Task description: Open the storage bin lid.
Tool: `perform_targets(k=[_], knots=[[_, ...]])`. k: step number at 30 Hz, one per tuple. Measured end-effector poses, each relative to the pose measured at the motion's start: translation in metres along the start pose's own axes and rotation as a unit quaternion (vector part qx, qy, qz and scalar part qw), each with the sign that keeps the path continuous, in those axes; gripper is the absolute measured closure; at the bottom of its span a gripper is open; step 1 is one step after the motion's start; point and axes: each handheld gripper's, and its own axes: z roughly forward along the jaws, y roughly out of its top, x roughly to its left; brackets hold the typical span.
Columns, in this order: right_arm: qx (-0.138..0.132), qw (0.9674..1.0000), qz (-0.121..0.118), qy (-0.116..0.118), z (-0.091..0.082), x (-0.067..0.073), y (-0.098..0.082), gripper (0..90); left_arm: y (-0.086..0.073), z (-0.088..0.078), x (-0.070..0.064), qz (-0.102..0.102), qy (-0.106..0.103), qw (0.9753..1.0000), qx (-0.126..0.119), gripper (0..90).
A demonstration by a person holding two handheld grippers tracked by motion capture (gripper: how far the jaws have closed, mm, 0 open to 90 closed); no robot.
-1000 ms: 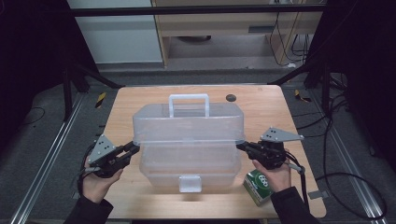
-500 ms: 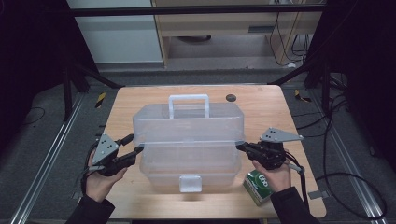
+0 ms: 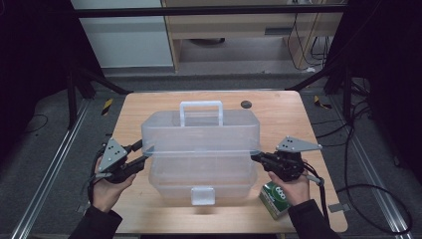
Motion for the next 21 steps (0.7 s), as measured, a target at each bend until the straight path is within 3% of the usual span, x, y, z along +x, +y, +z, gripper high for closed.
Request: perform_targets(k=[8, 11, 15, 21], knots=[[0.015, 0.9997, 0.001, -0.018, -0.003, -0.005, -0.006, 83.4, 0.001, -0.001, 0.001, 0.009, 0.006, 0.9999, 0.0, 60.7], [0.035, 0.9985, 0.001, -0.043, -0.004, -0.008, -0.011, 81.1, 0.002, -0.001, 0.001, 0.003, 0.005, 1.0, 0.005, 60.8], [0.064, 0.9962, 0.008, -0.059, 0.001, -0.01, -0.019, 78.0, 0.002, -0.001, 0.001, 0.001, 0.004, 1.0, 0.005, 60.9], [0.089, 0.9946, 0.012, -0.051, 0.011, -0.01, -0.028, 74.9, 0.003, -0.001, 0.002, -0.001, 0.002, 1.0, 0.005, 60.7]])
